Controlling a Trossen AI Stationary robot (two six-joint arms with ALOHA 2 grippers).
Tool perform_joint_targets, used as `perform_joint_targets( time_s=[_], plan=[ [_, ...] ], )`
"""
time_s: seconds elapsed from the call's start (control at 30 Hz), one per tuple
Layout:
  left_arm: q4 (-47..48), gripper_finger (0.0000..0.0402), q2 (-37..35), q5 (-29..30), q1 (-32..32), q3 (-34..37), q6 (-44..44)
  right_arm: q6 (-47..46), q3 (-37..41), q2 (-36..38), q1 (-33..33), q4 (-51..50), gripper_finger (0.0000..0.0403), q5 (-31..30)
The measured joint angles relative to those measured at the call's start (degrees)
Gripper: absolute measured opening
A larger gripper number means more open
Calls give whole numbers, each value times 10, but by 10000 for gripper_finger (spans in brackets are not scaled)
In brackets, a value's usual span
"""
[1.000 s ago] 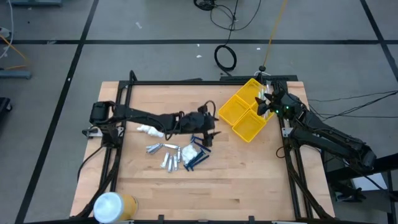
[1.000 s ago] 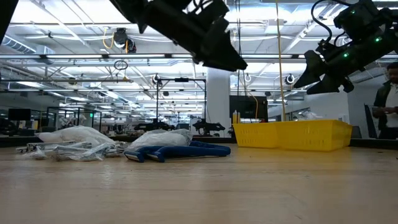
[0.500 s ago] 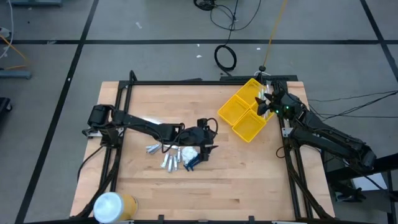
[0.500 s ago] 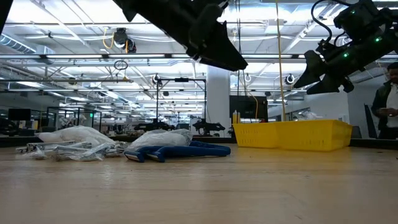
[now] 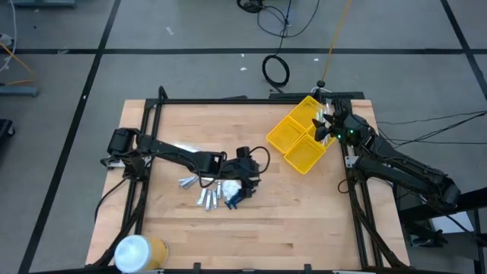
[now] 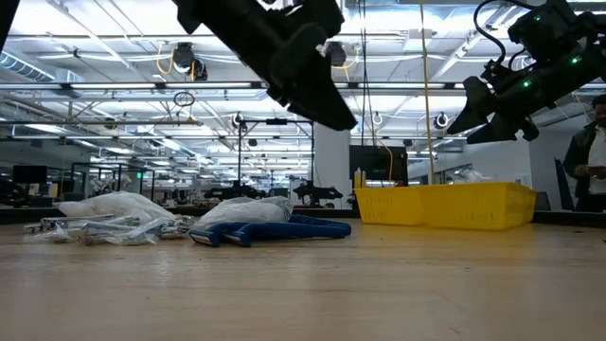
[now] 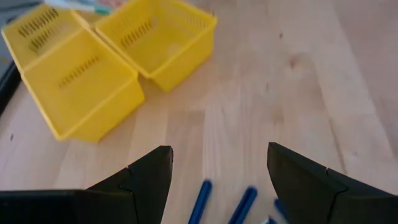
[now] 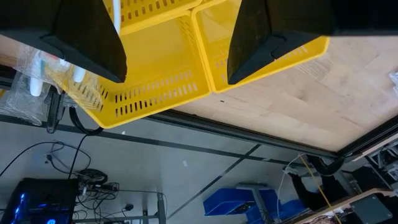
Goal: Pick & Place Travel size toiletries
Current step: Put the blue razor into the bottom right yellow bin
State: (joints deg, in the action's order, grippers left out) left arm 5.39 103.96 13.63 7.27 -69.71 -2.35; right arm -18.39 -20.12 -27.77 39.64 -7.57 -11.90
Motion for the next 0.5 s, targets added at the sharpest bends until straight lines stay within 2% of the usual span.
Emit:
perform_joint_targets(
  time_s=[0.3,0.5],
  plan=[
    [79,253,0,-1,-1,0,67,0,0,0,0,0,265,0],
    [154,253,0,-15,-1,0,80,0,0,0,0,0,265,0]
  ],
)
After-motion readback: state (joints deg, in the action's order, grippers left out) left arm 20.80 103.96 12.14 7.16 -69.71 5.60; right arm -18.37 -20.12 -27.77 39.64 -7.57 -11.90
